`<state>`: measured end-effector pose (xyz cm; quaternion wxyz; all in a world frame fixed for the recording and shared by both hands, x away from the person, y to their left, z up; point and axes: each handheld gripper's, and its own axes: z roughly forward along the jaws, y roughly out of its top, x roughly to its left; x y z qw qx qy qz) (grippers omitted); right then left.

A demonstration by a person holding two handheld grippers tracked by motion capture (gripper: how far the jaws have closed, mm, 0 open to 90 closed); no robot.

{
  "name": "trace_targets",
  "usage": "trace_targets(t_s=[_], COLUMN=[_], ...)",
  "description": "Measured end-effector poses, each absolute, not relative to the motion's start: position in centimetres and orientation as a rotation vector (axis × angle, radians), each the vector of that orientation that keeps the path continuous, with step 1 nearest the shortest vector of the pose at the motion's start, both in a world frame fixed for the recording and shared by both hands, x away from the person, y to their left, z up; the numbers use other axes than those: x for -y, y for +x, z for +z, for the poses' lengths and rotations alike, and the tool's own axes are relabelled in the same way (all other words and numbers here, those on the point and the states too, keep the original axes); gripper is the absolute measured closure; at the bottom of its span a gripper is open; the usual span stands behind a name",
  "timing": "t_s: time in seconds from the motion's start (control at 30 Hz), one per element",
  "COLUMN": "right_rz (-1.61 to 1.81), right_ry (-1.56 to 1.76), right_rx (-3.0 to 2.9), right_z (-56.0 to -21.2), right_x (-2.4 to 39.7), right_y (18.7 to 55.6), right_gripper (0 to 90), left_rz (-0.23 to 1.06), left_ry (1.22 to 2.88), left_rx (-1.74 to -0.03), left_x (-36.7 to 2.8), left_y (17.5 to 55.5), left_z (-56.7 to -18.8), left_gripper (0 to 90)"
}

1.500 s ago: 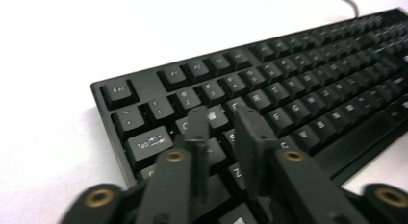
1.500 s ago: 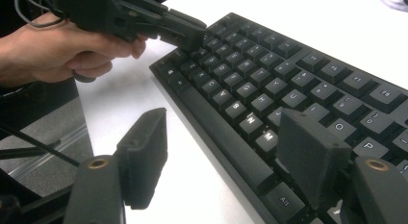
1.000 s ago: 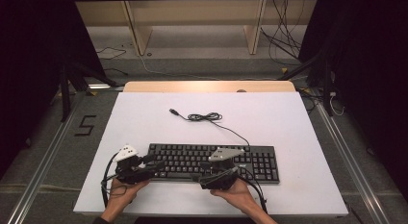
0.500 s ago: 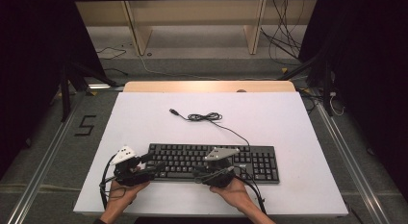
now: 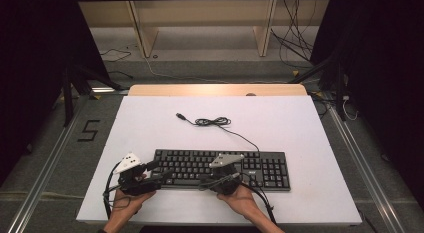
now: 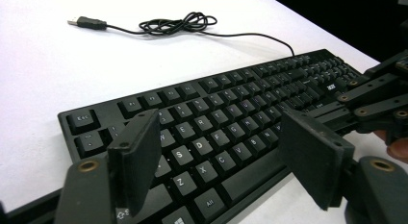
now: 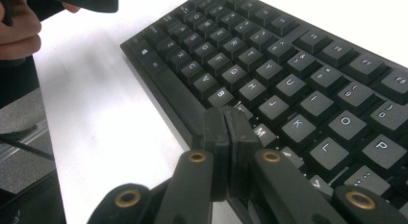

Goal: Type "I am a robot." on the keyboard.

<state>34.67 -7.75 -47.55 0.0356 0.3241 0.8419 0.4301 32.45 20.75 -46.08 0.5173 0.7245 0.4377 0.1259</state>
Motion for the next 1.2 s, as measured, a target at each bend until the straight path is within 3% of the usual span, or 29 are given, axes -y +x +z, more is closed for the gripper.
trace_targets(t_s=[1.2], right_rz=[1.250], right_ry=[0.987], right_rx=[-2.617], right_z=[-48.48], right_x=[6.91], right_y=[34.77], right_gripper=[90.0], left_rz=[0.313], left_ry=[1.737], left_rx=[-1.038], left_x=[-20.85], left_y=[32.01], left_z=[-45.95], left_gripper=[28.5])
